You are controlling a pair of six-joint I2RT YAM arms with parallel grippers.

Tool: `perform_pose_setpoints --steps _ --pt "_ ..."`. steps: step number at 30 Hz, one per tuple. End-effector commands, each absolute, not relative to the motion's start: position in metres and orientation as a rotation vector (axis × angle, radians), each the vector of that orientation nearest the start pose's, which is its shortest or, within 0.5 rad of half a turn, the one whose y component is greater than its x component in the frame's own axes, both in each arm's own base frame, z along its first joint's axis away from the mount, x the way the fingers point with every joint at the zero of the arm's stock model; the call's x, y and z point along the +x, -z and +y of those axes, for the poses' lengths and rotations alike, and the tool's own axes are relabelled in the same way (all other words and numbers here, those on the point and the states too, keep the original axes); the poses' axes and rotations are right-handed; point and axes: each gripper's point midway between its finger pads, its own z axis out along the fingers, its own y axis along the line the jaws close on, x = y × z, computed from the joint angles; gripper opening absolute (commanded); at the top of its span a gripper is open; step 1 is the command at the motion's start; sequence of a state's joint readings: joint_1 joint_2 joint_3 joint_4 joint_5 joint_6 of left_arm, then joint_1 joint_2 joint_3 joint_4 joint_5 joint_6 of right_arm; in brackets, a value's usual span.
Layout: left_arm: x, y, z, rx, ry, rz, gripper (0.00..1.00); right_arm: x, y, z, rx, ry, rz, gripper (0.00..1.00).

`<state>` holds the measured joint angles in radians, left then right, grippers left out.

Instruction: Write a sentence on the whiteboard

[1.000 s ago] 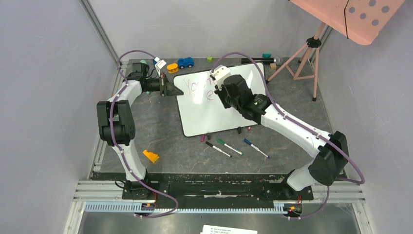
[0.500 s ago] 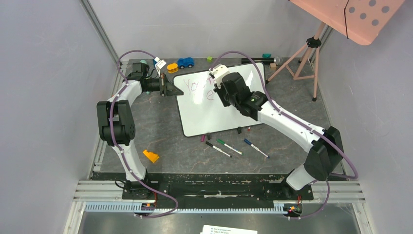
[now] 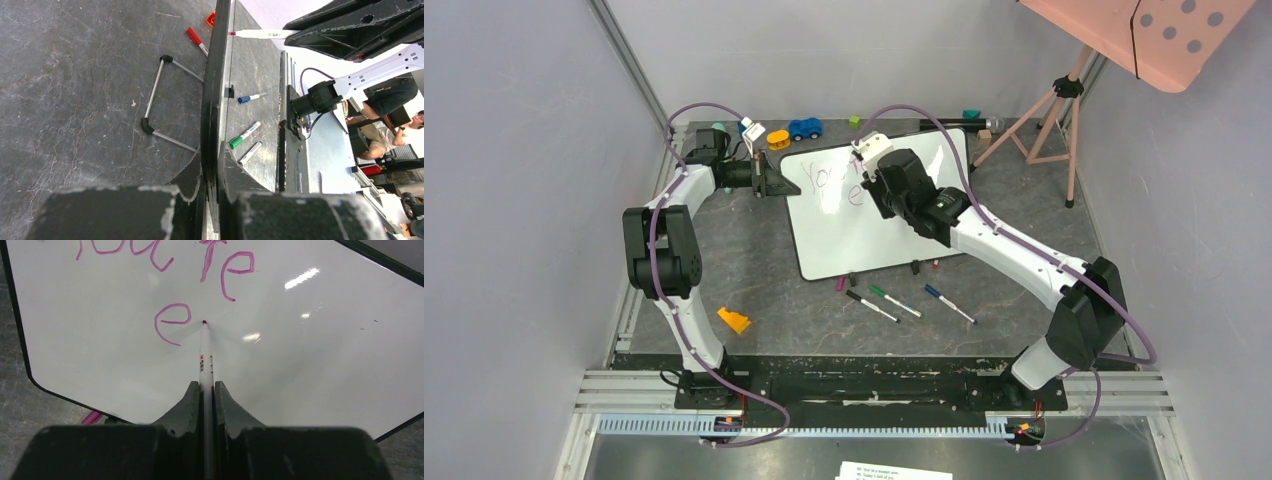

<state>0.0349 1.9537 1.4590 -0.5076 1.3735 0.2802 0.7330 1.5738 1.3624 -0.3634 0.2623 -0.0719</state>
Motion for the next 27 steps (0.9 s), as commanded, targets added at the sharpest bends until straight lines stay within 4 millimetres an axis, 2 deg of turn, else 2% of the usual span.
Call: perform_pose_setpoints --steps 1,19,27 --pt "0.405 -0.105 -0.160 0.862 1.207 2.032 0.02 0.378 -0.229 0.267 -0.647 -0.097 1.979 0.00" --pt "0.405 -0.105 -0.160 0.861 1.208 2.032 0.02 0.349 -0.192 0.251 -0.691 -0.114 2.047 0.00" --pt "0.404 -0.105 -0.160 0.862 1.208 2.032 0.02 0.359 -0.204 0.254 -0.670 -0.101 2.027 0.00"
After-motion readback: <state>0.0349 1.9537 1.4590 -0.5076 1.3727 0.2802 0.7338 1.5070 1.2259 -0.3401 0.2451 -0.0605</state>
